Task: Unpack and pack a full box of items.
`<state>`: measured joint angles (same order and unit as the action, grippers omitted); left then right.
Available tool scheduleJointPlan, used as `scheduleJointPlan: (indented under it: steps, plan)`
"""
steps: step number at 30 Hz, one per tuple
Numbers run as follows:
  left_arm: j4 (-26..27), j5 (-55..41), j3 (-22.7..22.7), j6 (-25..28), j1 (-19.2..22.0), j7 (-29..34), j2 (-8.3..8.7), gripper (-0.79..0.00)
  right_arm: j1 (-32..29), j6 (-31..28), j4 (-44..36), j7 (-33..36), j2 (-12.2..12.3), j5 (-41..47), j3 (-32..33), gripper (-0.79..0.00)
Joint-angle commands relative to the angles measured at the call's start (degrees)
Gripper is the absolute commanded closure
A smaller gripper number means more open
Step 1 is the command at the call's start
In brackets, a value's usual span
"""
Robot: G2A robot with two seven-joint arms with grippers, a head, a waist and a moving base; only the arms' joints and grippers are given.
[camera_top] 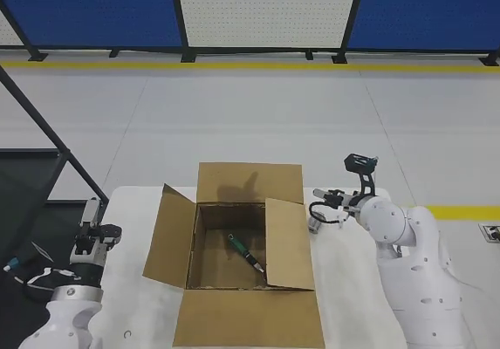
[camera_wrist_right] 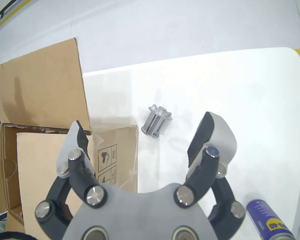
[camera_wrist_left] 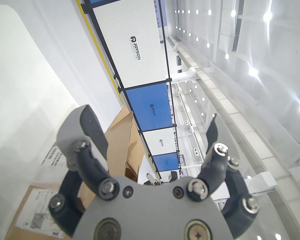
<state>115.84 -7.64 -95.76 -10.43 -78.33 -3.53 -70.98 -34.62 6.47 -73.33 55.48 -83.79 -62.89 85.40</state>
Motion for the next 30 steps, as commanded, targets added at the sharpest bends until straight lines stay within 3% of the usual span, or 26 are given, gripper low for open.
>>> scheduleJointPlan:
  steps: [1,8,13,21,30]
  plan:
    - [0.0,0.0,0.0,0.0,0.0,0.0,0.00,-0.785,0.0,0.0,0.0,0.0,0.0,0.0,0.0,-0.785]
    - [0.0,0.0,0.0,0.0,0.0,0.0,0.00,-0.785,-0.2,2.5,1.5,-1.0,0.1,-1.6,0.0,-0.785]
    - [0.0,0.0,0.0,0.0,0.0,0.0,0.00,-0.785,3.7,8.3,9.4,4.4,0.1,-3.1,-1.4,-0.785]
    - [0.0,0.0,0.0,0.0,0.0,0.0,0.00,-0.785,9.4,12.8,19.8,9.2,-0.2,-4.0,-3.5,-0.785]
    - [0.0,0.0,0.0,0.0,0.0,0.0,0.00,-0.785,13.7,13.7,30.2,6.8,-0.8,-1.3,-5.1,-0.785]
